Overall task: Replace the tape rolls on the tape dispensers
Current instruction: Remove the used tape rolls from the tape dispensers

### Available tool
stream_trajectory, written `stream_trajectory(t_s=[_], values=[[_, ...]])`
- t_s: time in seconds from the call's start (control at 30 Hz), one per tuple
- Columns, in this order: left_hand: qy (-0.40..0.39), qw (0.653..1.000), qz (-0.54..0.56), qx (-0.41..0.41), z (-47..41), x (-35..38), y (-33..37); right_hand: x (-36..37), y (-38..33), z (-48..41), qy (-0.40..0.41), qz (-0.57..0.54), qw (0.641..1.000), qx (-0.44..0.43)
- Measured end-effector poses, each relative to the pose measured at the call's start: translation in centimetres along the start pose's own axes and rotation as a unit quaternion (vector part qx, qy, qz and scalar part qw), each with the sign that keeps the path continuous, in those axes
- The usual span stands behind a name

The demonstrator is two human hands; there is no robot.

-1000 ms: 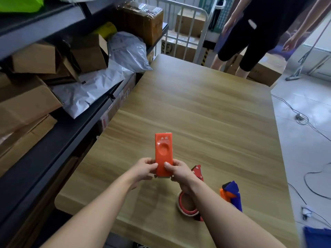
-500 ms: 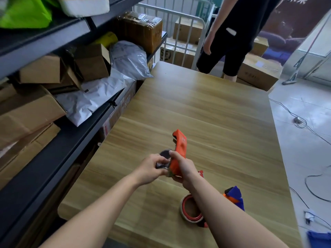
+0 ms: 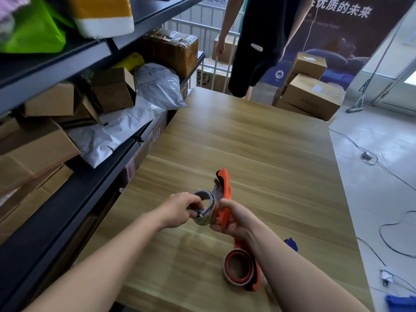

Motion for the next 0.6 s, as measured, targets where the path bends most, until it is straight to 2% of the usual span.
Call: stream_trajectory(t_s=[0.1,0.2,0.33,0.47,0.6], values=[[0.003,1.0,-0.015,0.016,0.3,-0.5,0.7,-0.6,-0.4,-0.2,0.029,0.02,0.999,-0.02],[0.005,0.999,-0.018,0.03,0.4,-1.0,1.0,-0.8,-0.4,-0.2,0.026,0.021,0.999,-0.034],[-0.032,0.992,0.121,0.01,0.4,-1.4,1.2,-0.4,0.0,0.1,-0.006,-0.012,1.0,-0.023],[-0.121,0.969,0.211,-0.045,0.8,0.0,0.3,0.4,0.1,0.7,-0.042,-0.006,0.999,-0.012],[-0.083,0.988,0.121,-0.048,0.6,-0.5,-0.2,0.9,-0.2,1.2,-0.057,0.004,0.998,-0.014]])
Point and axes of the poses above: each hand's wrist, its own z-axis away from the middle knuckle, its own x-axis out of the palm, y = z × x, the point moved 10 cm from there along -z, towards the middle knuckle, and after that the axes turned 3 degrees about x, right-handed, at the moved point
